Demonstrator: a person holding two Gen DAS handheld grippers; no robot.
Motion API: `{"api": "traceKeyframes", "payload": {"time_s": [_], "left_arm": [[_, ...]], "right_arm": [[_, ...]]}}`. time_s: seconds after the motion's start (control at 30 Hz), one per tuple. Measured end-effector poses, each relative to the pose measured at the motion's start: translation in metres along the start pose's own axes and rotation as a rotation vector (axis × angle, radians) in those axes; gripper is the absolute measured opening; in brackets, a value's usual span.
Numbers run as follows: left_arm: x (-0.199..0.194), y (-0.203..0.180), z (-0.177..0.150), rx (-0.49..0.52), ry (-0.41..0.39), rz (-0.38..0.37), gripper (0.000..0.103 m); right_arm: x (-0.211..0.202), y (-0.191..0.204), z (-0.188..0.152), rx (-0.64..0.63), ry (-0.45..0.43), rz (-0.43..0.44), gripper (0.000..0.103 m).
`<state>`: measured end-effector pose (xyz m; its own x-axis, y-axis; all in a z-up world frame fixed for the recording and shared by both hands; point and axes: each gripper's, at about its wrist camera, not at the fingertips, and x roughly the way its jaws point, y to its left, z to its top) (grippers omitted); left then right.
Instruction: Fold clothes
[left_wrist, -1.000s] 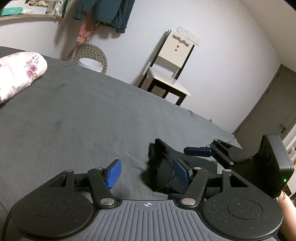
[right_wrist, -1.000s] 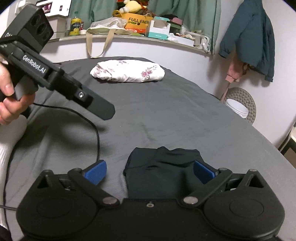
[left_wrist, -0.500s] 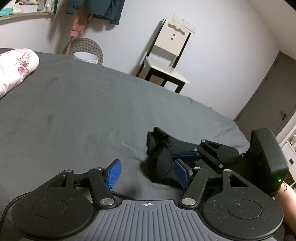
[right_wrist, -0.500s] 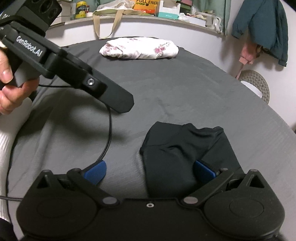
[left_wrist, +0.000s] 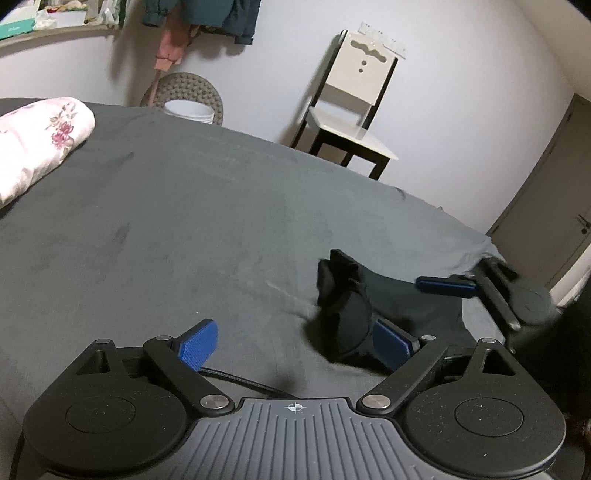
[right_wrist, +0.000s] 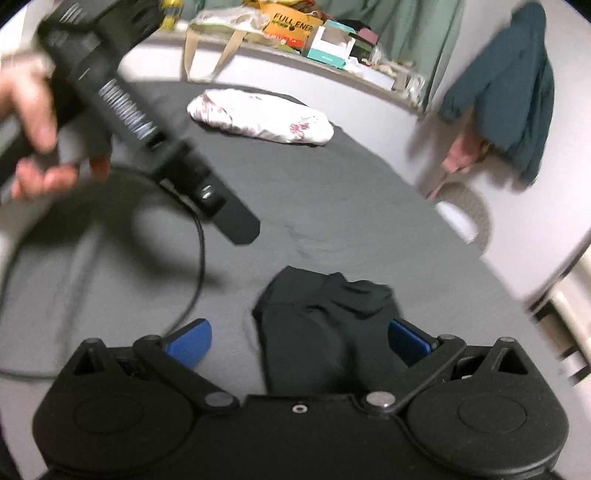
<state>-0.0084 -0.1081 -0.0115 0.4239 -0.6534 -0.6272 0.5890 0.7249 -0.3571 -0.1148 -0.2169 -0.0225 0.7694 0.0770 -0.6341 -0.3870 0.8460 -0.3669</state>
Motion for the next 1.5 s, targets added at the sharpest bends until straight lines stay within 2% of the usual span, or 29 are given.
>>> {"api": "traceKeyframes", "payload": {"time_s": [0.17,0.27,0.33,0.43,0.5,0.63,0.7,0.83,0.9,0.93,0.97,1.03,1.1,1.17,1.3,1.4,1.5], "left_arm": [[0.0,0.0,0.001,0.023,0.024,0.014,0.092],[0.0,0.003,0.001,0.008,0.038,0.006,0.092],[-0.001,0.007,0.002,-0.013,0.051,-0.03,0.092],[-0.002,0.013,0.002,-0.05,0.043,-0.051,0.092],[-0.004,0.017,0.004,-0.077,0.036,-0.061,0.092],[-0.001,0.022,0.005,-0.122,0.04,-0.075,0.092],[-0.001,0.023,0.004,-0.138,0.049,-0.094,0.092],[0.001,0.022,0.004,-0.151,0.057,-0.124,0.092],[0.004,0.021,0.005,-0.175,0.062,-0.139,0.092],[0.006,0.021,0.006,-0.197,0.062,-0.149,0.092],[0.007,0.022,0.007,-0.223,0.063,-0.165,0.092],[0.012,0.024,0.01,-0.287,0.067,-0.205,0.094],[0.018,0.025,0.013,-0.365,0.073,-0.246,0.103],[0.028,0.025,0.017,-0.435,0.091,-0.281,0.103],[0.062,0.019,0.025,-0.534,0.187,-0.369,0.103],[0.088,0.008,0.029,-0.539,0.249,-0.335,0.103],[0.116,0.001,0.029,-0.603,0.313,-0.377,0.103]], "right_arm": [[0.008,0.031,0.002,-0.149,0.062,-0.108,0.102],[0.014,0.05,0.008,-0.239,0.054,-0.165,0.101],[0.019,0.06,0.014,-0.259,0.052,-0.25,0.099],[0.035,0.067,0.018,-0.291,0.107,-0.344,0.092],[0.046,0.071,0.016,-0.331,0.149,-0.385,0.091],[0.058,0.071,0.021,-0.309,0.155,-0.42,0.088],[0.066,0.069,0.025,-0.287,0.158,-0.431,0.083],[0.068,0.061,0.026,-0.212,0.154,-0.418,0.064],[0.067,0.056,0.025,-0.174,0.149,-0.403,0.054],[0.063,0.054,0.024,-0.149,0.146,-0.393,0.04],[0.061,0.05,0.025,-0.123,0.14,-0.388,0.033],[0.054,0.043,0.026,-0.069,0.124,-0.378,0.028],[0.043,0.034,0.026,-0.008,0.086,-0.373,0.026],[0.029,0.027,0.022,0.044,0.058,-0.366,0.025],[0.006,0.017,0.012,0.133,0.011,-0.362,0.025],[-0.001,0.01,0.007,0.161,0.003,-0.361,0.025],[-0.003,0.011,0.005,0.161,-0.001,-0.348,0.025]]}}
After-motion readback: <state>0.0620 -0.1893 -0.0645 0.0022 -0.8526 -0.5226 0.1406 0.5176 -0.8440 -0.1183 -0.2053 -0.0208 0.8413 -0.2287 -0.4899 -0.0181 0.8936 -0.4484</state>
